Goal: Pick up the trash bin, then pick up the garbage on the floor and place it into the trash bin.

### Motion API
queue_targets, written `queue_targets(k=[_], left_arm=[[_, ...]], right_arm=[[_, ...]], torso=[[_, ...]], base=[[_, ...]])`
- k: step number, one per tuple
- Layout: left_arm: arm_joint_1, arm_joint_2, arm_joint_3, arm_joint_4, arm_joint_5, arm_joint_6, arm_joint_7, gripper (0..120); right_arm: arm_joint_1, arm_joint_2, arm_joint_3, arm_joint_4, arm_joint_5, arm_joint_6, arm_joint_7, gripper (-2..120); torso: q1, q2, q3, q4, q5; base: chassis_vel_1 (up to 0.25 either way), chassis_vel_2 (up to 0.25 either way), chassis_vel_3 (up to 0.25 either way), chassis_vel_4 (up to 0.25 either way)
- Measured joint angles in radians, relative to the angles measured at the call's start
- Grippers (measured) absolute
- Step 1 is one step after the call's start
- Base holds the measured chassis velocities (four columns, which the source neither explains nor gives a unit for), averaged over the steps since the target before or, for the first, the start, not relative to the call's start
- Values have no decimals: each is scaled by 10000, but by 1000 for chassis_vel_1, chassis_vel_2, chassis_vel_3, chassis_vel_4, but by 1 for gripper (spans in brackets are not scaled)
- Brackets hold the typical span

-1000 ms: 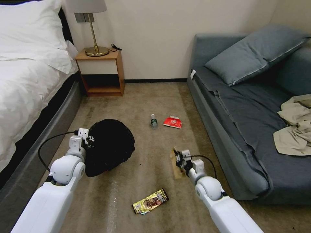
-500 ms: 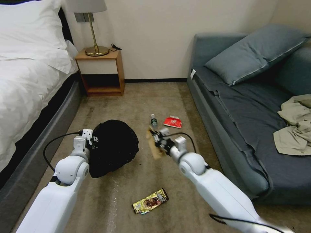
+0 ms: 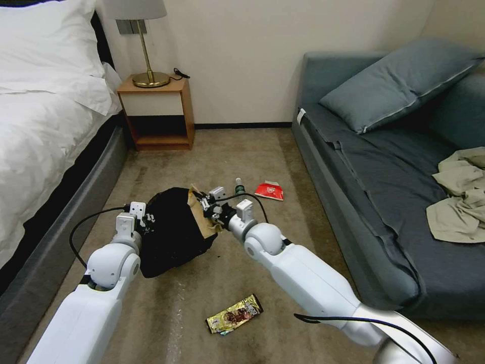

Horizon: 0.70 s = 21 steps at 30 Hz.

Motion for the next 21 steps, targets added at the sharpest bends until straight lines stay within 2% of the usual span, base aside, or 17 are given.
queue_targets(k=[2,9,11,14,17,20,21], left_arm=[[18,-17,0,-4,-4,-28,14,4],[21,-54,14,-9,-5,-35,27,4],[19,-80,26,-9,-8,-36,31,4],[19,-87,29,-8,-8,-36,30,4],[11,-111,37,37,-4,-41,31,4],[2,-119,38,64,2,-45,30,4],[-2,-121,38,73,7,-49,31,4]], right_arm=[[39,334,-12,-460,-63,271,-40,0],[24,633,-12,-840,-167,414,73,0],[-18,694,-15,-878,-219,424,93,10],[-28,702,-14,-883,-229,427,95,15],[-65,722,-28,-866,-254,437,102,33],[-65,728,-33,-845,-254,437,103,38],[-62,729,-40,-830,-254,437,103,43]], torso=[[0,0,0,0,0],[0,0,0,0,1],[0,0,0,1,1],[0,0,0,1,1],[0,0,0,0,1],[0,0,0,0,1],[0,0,0,0,2]], base=[[0,0,0,0],[0,0,0,0],[0,0,0,0],[0,0,0,0],[0,0,0,0],[0,0,0,0],[0,0,0,0]])
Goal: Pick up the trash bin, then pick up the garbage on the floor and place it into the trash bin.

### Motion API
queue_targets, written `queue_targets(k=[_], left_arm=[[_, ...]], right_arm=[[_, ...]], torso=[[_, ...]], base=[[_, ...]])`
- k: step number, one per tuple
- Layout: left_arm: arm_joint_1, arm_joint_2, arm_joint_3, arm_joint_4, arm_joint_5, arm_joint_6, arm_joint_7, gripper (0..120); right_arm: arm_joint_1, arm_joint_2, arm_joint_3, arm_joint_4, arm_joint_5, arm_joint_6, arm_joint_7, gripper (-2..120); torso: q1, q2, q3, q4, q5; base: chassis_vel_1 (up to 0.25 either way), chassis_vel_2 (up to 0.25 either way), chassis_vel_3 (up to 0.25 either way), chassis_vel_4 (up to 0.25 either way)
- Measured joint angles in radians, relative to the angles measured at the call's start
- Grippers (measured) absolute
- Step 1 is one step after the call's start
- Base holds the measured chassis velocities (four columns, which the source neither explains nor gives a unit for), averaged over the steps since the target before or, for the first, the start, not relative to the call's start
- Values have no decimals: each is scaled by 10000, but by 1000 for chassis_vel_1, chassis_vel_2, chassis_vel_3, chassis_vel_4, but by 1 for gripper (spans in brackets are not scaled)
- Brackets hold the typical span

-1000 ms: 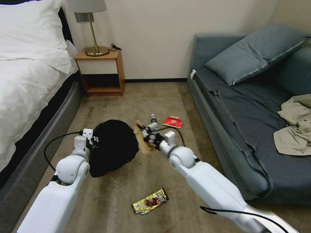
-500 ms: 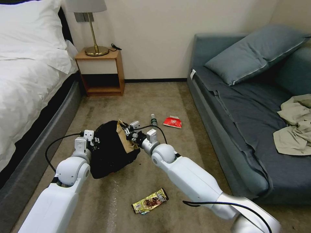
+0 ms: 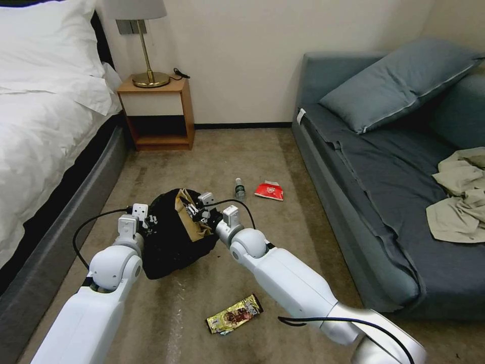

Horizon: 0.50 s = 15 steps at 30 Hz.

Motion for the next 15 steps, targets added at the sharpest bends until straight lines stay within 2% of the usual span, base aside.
queue_targets(k=[1,3,4,6,9,11,15], left_arm=[[0,0,0,0,0,0,0,4],[-9,0,-3,30,7,-8,0,4],[-9,0,-3,30,7,-8,0,4],[-22,2,-13,76,16,-18,2,4],[-30,6,-28,100,19,-26,4,4],[-51,61,-92,153,26,-71,15,4],[-73,132,-174,202,28,-114,43,4]], right_arm=[[0,0,0,0,0,0,0,43],[19,-15,-30,61,-4,0,0,57],[19,-15,-30,61,-4,0,0,57],[20,-63,-52,136,-23,-4,0,67],[19,-118,-55,195,-37,-20,0,73],[-11,-474,-89,473,-46,-222,50,86],[-77,-933,-113,767,-93,-537,86,96]], torso=[[0,0,0,0,0],[0,0,0,0,1],[0,0,0,0,1],[0,0,0,0,0],[0,0,0,1,1],[0,0,0,1,1],[0,0,0,-1,1]], base=[[0,0,0,0],[0,0,0,0],[0,0,0,0],[0,0,0,0],[0,0,0,0],[0,0,0,0],[0,0,0,0]])
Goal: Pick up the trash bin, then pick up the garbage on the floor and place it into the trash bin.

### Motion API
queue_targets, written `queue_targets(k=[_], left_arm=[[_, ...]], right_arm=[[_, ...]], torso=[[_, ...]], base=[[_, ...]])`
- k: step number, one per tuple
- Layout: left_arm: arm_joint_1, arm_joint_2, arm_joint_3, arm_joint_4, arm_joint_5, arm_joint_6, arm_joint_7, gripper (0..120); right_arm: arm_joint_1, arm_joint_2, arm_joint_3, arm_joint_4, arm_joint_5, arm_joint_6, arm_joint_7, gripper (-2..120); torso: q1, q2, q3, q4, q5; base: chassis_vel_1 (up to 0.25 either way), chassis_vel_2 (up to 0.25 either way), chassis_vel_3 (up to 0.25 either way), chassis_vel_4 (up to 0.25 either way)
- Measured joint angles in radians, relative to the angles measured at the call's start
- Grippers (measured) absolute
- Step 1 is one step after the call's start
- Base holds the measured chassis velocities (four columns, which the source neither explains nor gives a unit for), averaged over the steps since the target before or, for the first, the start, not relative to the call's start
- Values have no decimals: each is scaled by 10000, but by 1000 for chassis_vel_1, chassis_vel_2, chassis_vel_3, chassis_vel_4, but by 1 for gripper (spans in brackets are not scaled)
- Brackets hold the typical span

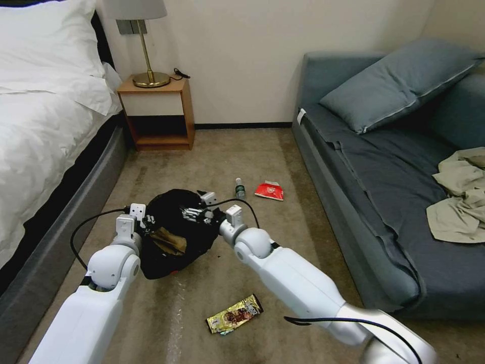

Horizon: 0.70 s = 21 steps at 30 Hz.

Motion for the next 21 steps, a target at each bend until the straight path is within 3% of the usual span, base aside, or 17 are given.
queue_targets(k=[4,6,7,8,14,21], left_arm=[[-24,83,-73,68,-4,-39,23,4],[-49,118,-99,160,-3,-60,33,4],[-49,118,-99,160,-3,-60,33,4],[-68,129,-108,201,1,-69,34,4],[-134,151,-109,286,15,-72,34,4],[-146,107,-80,290,51,-62,13,4]], right_arm=[[-190,-708,7,466,-193,-572,9,100],[-447,-1535,0,703,-715,-875,-222,100],[-447,-1535,0,703,-715,-875,-222,100],[-611,-2047,18,732,-1038,-928,-431,100],[-1159,-3360,182,771,-2383,-802,-1438,100],[-1774,-3887,354,871,-3282,-511,-2068,100]], torso=[[0,0,-1,2,3],[0,0,0,1,3],[0,0,0,1,3],[0,0,-1,0,3],[-1,0,0,-4,1],[0,1,-1,1,2]], base=[[0,0,0,0],[0,0,0,0],[0,0,0,0],[0,0,0,0],[0,0,0,0],[0,0,0,0]])
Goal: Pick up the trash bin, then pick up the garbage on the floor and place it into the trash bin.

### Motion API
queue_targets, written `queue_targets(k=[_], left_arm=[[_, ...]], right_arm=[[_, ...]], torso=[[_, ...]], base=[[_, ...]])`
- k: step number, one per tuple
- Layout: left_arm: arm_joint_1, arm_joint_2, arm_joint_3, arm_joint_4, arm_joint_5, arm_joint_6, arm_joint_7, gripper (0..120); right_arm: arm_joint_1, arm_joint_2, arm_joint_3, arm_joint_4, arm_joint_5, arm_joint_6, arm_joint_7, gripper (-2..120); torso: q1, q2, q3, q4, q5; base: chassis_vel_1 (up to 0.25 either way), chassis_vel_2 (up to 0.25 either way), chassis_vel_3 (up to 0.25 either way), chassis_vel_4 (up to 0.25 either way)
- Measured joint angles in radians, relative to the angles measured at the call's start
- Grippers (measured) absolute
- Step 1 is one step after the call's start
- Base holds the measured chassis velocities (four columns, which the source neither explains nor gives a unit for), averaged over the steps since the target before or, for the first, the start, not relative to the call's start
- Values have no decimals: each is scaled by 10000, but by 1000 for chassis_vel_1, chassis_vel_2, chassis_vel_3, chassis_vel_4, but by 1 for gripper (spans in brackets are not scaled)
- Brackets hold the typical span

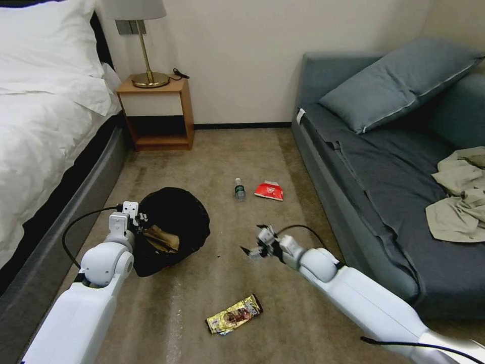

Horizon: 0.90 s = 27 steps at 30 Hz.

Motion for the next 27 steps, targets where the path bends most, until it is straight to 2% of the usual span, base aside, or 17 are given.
queue_targets(k=[2,7,14,24,27], left_arm=[[15,-37,3,-18,39,17,-14,4],[51,-55,-3,-33,96,30,-24,4],[58,-122,-5,-36,173,41,-33,4],[66,-192,20,-41,228,55,-37,4],[92,-193,9,-79,230,56,-38,4]], right_arm=[[-623,-191,140,157,-418,267,-459,100],[-1213,-313,228,302,-787,604,-900,100],[-1592,-338,312,277,-1147,1022,-1346,100],[-1890,-77,346,-205,-1775,1517,-1641,100],[-1793,206,292,-759,-2163,1846,-1796,100]], torso=[[0,0,0,0,0],[0,0,0,0,-1],[-1,0,-1,1,-3],[-1,0,0,0,-3],[-1,0,0,0,-3]], base=[[0,0,0,0],[0,0,0,0],[0,0,0,0],[0,0,0,0],[0,0,0,0]])
